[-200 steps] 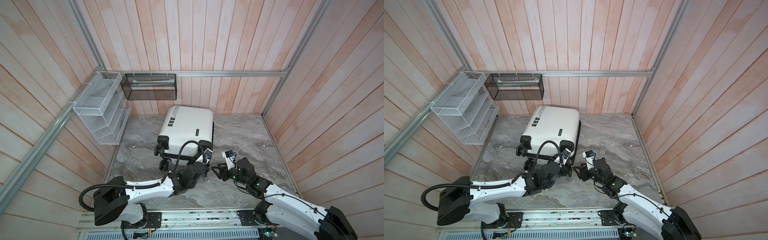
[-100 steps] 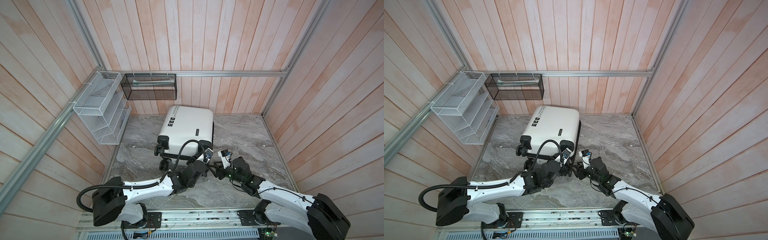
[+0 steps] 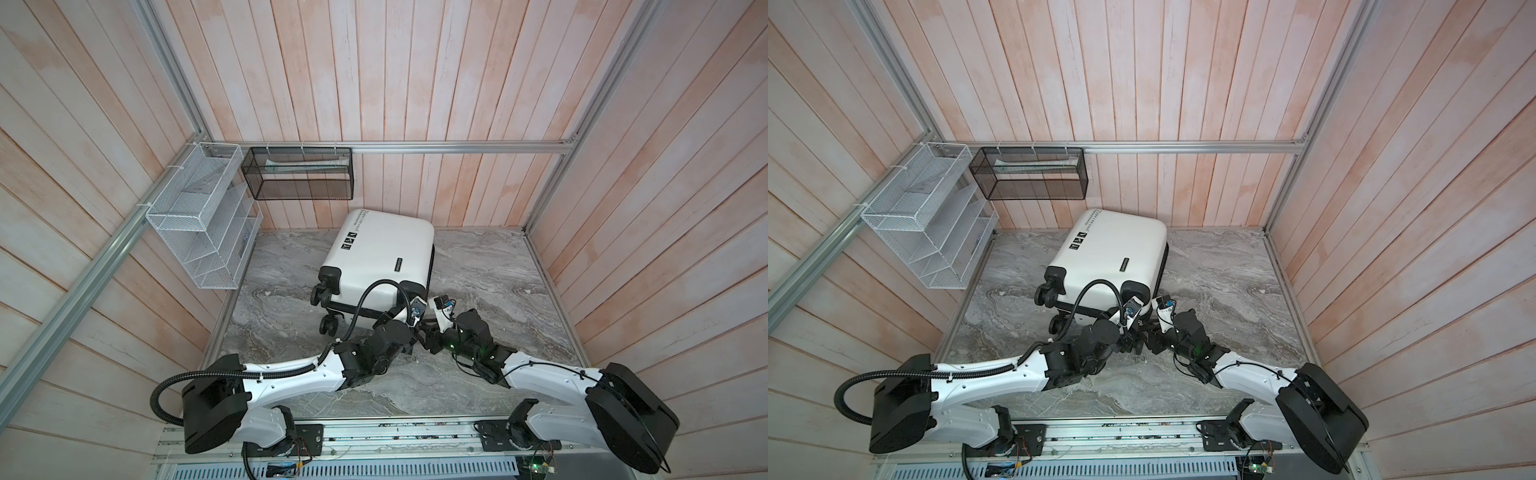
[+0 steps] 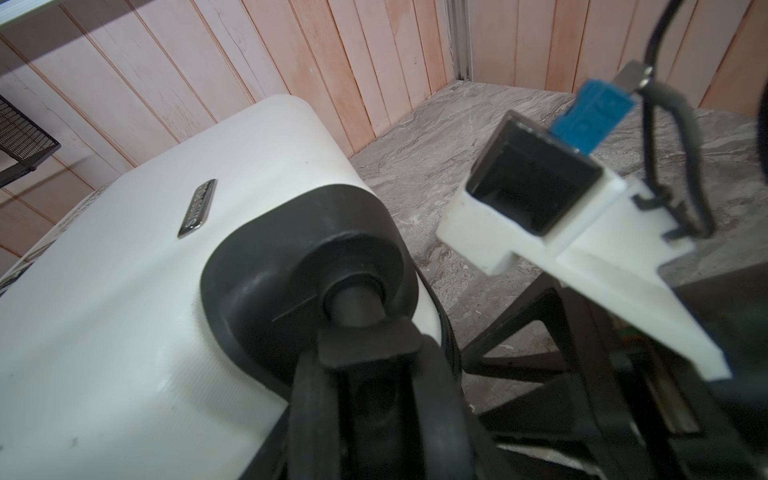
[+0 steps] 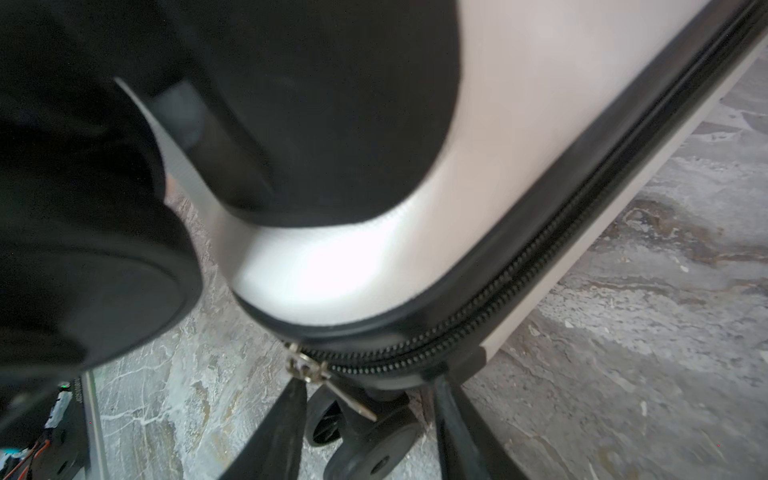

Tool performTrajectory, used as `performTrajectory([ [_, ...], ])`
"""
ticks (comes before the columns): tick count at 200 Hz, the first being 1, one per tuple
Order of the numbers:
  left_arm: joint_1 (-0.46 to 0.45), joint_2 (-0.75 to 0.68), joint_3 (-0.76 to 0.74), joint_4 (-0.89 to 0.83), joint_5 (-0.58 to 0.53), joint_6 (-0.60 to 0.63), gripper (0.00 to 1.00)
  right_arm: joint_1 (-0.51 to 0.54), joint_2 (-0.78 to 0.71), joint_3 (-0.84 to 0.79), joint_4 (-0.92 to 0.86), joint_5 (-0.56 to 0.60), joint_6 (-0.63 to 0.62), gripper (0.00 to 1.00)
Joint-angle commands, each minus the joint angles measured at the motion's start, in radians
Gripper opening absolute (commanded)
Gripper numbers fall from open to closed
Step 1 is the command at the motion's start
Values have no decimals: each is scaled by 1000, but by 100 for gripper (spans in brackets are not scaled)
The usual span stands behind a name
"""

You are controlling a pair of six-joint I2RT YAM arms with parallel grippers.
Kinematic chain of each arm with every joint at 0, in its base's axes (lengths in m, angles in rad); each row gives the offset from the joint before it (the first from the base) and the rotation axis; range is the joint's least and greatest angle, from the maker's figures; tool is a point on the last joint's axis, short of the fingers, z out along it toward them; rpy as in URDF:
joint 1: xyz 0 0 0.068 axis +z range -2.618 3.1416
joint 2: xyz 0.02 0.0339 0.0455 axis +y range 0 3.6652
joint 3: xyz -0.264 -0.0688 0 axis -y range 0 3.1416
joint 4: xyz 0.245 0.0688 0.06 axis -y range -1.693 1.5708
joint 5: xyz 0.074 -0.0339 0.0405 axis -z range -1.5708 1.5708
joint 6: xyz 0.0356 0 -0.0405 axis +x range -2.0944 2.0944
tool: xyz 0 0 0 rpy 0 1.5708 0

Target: Pack the luggage

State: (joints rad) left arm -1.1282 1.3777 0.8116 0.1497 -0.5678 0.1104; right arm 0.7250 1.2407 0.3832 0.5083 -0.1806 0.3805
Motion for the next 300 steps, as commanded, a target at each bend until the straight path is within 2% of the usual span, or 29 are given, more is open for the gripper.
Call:
performTrajectory([
  [1,-22,-31,46,59,172,8,0,7,22,48,72,-24,-9,44],
  [55,-22,-36,32,63,169,2,0,23,19,31,91,-34,4,27],
  [111,-22,-37,24,75,166,3,0,47,-10,27,78,-10,5,23],
  [143,-23,-35,23,76,169,2,0,47,20,41,89,-1,5,22],
  [180,-22,-38,16,79,169,-5,0,47,35,44,105,3,19,6],
  [211,-21,-42,8,86,171,-9,0,47,26,42,99,16,21,0],
  [260,-21,-43,2,89,165,-9,0,46,12,28,72,47,28,0],
  [300,-22,-48,-11,100,143,-9,0,43,-40,2,-6,215,136,0],
])
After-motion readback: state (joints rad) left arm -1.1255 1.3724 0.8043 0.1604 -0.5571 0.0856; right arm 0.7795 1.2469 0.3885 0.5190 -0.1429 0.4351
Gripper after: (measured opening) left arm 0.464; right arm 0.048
